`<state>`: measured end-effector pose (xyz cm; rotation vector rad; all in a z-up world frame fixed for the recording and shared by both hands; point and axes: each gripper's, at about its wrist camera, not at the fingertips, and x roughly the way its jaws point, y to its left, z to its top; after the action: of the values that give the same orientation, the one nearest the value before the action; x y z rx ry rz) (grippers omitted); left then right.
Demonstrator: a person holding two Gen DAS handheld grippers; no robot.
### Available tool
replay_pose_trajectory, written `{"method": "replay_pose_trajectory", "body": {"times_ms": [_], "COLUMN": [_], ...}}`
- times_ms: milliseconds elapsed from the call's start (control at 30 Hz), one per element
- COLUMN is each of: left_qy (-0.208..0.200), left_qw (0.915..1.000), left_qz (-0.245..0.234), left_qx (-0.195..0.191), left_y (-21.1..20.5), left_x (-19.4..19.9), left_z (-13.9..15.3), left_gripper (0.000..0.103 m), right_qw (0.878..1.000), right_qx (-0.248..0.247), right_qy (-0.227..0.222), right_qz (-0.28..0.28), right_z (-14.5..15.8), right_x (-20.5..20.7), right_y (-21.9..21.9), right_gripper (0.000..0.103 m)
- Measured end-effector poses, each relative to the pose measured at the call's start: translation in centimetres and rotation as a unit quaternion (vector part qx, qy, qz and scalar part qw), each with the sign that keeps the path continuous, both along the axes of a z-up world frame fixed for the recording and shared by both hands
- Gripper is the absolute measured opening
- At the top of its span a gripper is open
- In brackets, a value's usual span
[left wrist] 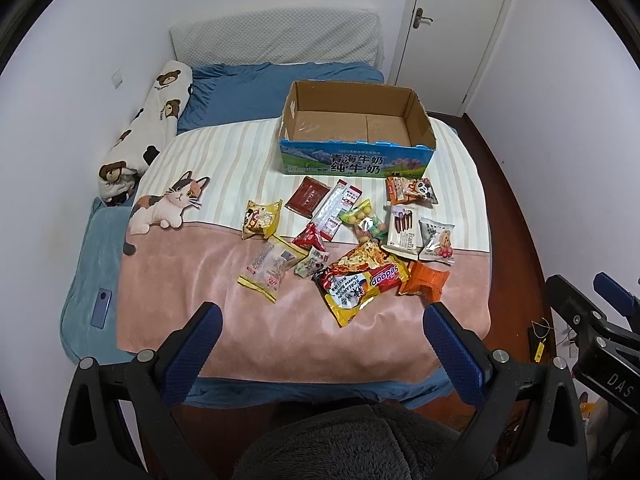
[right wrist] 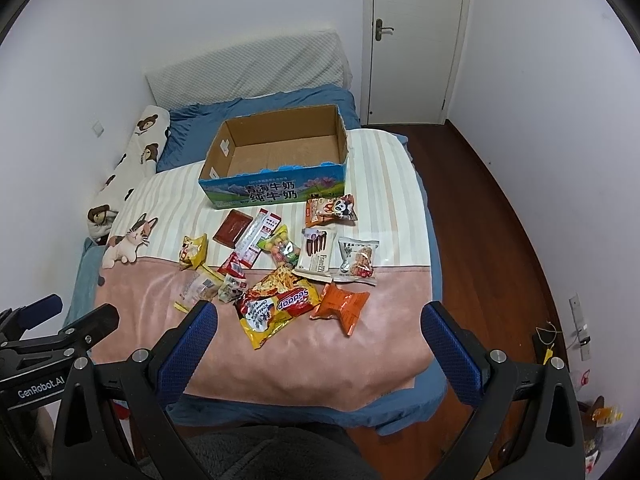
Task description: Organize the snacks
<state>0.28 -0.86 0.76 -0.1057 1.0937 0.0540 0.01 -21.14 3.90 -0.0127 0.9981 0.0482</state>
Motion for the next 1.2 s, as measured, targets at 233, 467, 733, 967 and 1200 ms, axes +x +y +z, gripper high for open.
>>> {"method": "replay_pose_trajectory", "body": {"times_ms": [233, 467, 733, 967, 1200], "left_qy": [0.002, 0.003, 0.003, 0.003, 0.004], "left_qw": [1.0, 1.0, 1.0, 1.0, 1.0], "left_qz": [-0.006, -0.007, -0.007, -0.008, -0.007], "left_qx": [-0.001, -0.002, -0.002, -0.001, -0.003], "left_y": [-0.07, -0.11, -0.03, 0.1, 0.27], "left_x": [0.55, 0.63, 0.76, 0.97, 1.18], "left_z": [0.21, 0.18, 0.22, 0.27, 0.32], "left_gripper": [0.103, 0.103, 0.103, 0.103, 0.103], "right_qw": [1.0, 1.0, 1.0, 1.0, 1.0], "right_qx": [0.002, 0.003, 0.005, 0.008, 0.011], "right_qy": [-0.001, -0.002, -0.006, -0.005, -0.006], "right_qz": [-0.004, -0.005, -0.001, 0.003, 0.005], "right_z": [-0.02, 0.0, 0.16, 0.11, 0.14], "right_x": [0.05, 0.22, 0.09, 0.25, 0.38], "right_y": [0.05, 0.15, 0.47, 0.76, 0.68], "right_gripper": [0.103, 0.103, 0.103, 0.103, 0.103]}}
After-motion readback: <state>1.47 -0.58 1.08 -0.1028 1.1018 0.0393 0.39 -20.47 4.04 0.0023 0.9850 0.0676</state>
